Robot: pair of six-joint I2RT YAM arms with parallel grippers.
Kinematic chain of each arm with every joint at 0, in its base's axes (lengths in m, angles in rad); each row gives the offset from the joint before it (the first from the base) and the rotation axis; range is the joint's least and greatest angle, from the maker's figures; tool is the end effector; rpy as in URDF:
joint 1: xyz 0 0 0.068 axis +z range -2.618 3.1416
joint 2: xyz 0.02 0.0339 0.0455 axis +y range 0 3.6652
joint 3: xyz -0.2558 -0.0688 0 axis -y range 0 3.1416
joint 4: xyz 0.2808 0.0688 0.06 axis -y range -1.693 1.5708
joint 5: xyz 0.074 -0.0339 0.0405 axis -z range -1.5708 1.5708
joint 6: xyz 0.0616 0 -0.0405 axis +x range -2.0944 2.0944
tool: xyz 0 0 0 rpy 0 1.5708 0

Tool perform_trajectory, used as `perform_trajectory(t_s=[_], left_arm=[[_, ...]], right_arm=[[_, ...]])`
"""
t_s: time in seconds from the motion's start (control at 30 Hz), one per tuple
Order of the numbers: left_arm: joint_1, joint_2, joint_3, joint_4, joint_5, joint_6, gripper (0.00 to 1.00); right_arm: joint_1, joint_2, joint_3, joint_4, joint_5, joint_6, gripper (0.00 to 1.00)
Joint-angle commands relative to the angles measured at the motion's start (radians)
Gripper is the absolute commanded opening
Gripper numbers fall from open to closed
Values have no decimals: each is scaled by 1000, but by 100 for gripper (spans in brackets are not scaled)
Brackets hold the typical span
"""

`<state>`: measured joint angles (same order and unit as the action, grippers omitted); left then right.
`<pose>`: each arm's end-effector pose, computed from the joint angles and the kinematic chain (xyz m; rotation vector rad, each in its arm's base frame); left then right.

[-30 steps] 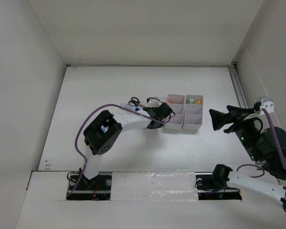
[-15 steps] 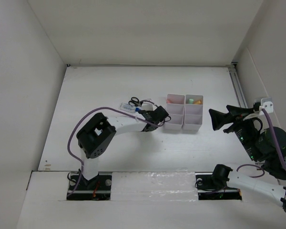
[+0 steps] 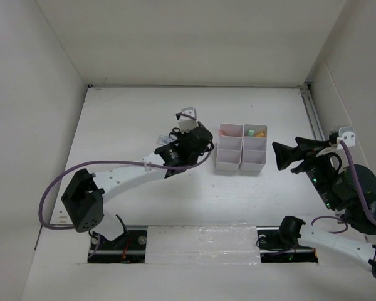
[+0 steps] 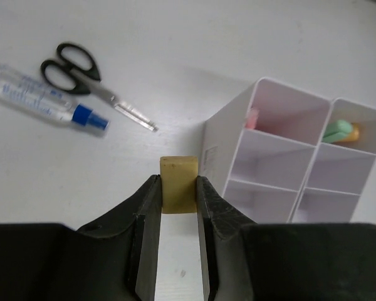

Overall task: Sort the stationery into containers
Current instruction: Place the stationery into the container

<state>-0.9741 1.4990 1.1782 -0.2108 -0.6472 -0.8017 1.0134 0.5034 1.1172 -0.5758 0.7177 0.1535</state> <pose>0.2517 -0.3044 0.2746 -0.2081 2.0060 -0.4597 0.0932 0.0730 0.4523 -0.0907 1.5515 0.3754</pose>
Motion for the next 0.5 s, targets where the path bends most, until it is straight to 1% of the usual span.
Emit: perform_trajectory(t_s=[0.0,0.03,0.07,0.1,0.23,0.33,0.47], left_arm=[[-11,-25,-57,275,27,189,0],[-11,-25,-57,388,59,212,0],[-11,-11,-72,445,79,269,0],[-11,6,-46,471,92,282,0],[-11,140,90,462,170,315,0],[-11,165,100,508,201,315,0],[-11,213,150,473,225,282,0]], right_arm=[[-9,7,13,45,8,-12,82],[-9,7,13,45,8,-12,82],[-9,7,13,45,8,-12,82],[-9,7,13,45,8,-12,82],[-9,17,13,45,8,-12,82],[-9,17,23,45,8,-12,82],[-9,8,23,36,8,-12,82]])
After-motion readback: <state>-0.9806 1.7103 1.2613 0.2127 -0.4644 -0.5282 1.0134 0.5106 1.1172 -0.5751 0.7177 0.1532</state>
